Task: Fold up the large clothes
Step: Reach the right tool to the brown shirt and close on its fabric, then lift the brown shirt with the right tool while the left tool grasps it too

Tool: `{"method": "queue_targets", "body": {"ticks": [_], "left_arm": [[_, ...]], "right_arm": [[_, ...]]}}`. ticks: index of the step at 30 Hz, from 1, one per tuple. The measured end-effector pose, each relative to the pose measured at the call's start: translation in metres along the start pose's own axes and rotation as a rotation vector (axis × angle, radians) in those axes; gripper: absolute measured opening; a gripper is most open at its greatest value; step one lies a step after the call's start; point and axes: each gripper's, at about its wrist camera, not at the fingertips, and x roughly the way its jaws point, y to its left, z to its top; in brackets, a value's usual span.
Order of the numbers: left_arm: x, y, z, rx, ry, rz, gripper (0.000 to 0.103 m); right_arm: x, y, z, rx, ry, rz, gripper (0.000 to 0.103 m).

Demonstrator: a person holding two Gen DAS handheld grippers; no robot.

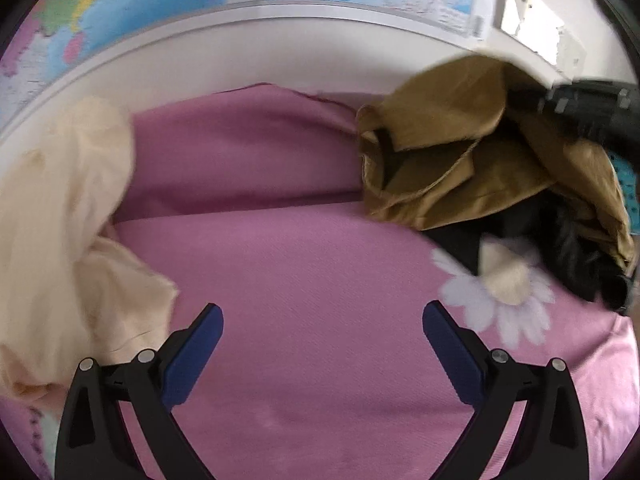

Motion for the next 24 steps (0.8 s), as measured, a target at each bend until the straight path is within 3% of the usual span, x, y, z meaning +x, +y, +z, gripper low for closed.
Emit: {"method": "queue_targets", "body": {"ticks": [5,9,13,15,18,21,22,23,24], "left_arm": [[-0.002,-0.01,0.012,0.017,-0.059,-0.161,0.097],[-0.007,-0.036,0.022,0.104,-0.142,-0.271,0.097],[-0.013,-0.051,0.03,0.101,-0.188,-0.397,0.097],[-0.019,-0.057,0.039,0.088,-0.229,-0.501,0.095],[-0.025,-0.082,0.045,0.097,-0.27,-0.605,0.085],[-0.019,-0.118,0.055,0.168,-0.259,-0.602,0.046],[-0.015,-0.125,0.056,0.179,-0.241,-0.602,0.018],[-0.007,-0.134,0.059,0.187,-0.206,-0.592,0.004],[-0.003,-0.138,0.062,0.188,-0.188,-0.586,0.002]], "right_arm": [[-0.07,-0.067,0.006,0.224,-0.125,0.038,0.003],[-0.107,-0.118,-0.01,0.351,-0.188,0.064,0.003],[-0.118,-0.147,-0.02,0.43,-0.239,0.076,0.003],[-0.128,-0.162,-0.026,0.459,-0.254,0.083,0.003],[-0.14,-0.176,-0.033,0.484,-0.274,0.093,0.003],[-0.153,-0.188,-0.042,0.488,-0.288,0.089,0.003],[-0.156,-0.19,-0.045,0.489,-0.293,0.081,0.003],[-0.158,-0.194,-0.046,0.492,-0.298,0.073,0.003],[-0.163,-0.2,-0.05,0.502,-0.304,0.066,0.003]]}}
